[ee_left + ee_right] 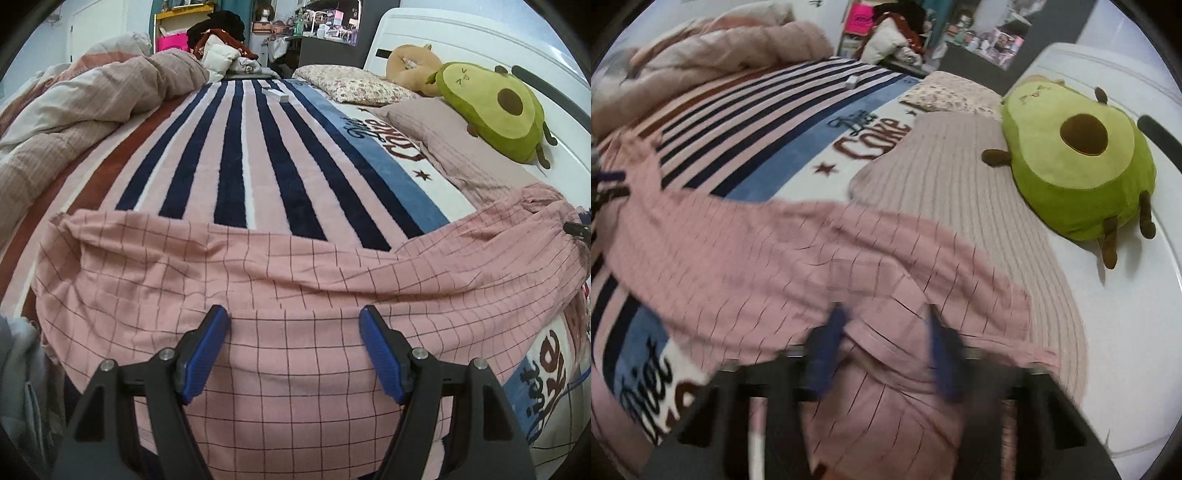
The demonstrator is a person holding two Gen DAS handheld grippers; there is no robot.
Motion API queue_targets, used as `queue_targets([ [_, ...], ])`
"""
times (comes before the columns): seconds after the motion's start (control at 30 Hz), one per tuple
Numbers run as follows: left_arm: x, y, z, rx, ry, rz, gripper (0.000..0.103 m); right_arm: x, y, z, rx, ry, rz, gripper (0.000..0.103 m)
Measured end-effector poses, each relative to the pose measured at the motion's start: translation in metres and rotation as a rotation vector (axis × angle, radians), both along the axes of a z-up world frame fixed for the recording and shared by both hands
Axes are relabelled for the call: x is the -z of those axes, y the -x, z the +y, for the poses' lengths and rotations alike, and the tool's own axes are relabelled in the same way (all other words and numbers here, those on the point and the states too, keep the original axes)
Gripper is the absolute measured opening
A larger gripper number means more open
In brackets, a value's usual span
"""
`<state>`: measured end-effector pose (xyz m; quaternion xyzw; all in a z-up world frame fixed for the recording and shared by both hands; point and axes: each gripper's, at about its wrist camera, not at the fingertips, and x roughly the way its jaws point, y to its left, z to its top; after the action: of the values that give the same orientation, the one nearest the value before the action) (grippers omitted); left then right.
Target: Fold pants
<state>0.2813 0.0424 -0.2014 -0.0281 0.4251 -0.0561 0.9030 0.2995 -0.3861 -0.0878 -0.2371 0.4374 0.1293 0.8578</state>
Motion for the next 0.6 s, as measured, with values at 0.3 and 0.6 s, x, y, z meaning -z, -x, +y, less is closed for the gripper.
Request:
queue_targets([
  [0.3, 0.006, -0.011, -0.001, -0.02, -0.065, -0.005, 0.07, -0.034, -0.016, 0.005, 0.079, -0.056, -0.189, 0.009],
  [0.6, 0.018, -0.029, 0.016, -0.104, -0.078, -0.016, 0.07, -0.012, -0.065, 0.006, 0.159, -0.063, -0.184, 0.021],
])
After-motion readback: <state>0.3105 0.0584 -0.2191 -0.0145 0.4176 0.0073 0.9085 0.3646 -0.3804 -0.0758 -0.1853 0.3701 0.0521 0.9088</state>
